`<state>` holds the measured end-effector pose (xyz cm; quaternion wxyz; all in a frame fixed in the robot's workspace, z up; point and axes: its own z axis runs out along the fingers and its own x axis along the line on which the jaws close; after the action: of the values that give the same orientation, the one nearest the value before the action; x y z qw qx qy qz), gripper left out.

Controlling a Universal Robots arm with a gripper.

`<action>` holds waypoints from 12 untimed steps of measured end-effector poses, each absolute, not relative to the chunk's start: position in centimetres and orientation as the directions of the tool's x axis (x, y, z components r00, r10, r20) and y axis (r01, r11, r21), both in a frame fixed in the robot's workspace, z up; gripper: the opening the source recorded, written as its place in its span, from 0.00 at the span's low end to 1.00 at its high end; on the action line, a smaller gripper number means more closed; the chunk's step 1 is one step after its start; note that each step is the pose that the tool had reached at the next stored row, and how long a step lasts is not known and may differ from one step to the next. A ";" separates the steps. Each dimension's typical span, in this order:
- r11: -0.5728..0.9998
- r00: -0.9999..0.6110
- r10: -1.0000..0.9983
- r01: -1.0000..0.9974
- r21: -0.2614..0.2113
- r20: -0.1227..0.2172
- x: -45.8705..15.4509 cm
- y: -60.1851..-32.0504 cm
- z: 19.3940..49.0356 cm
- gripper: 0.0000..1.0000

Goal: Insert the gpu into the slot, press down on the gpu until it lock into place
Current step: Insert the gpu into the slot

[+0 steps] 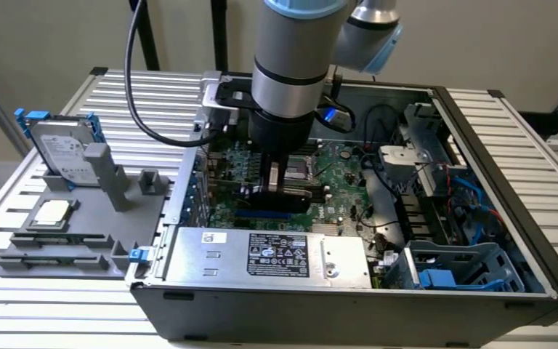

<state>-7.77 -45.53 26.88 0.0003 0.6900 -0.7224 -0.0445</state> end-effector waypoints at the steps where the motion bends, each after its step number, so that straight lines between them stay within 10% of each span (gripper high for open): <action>1: 0.044 -0.048 -0.997 -0.997 0.065 -0.061 -7.8 -45.5 26.8 0.26; 12: 0.041 -0.045 -0.997 -0.997 0.068 -0.061 -7.8 -45.5 26.5 0.26</action>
<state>-7.76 -45.53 26.45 0.0015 0.6909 -0.7215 -0.0455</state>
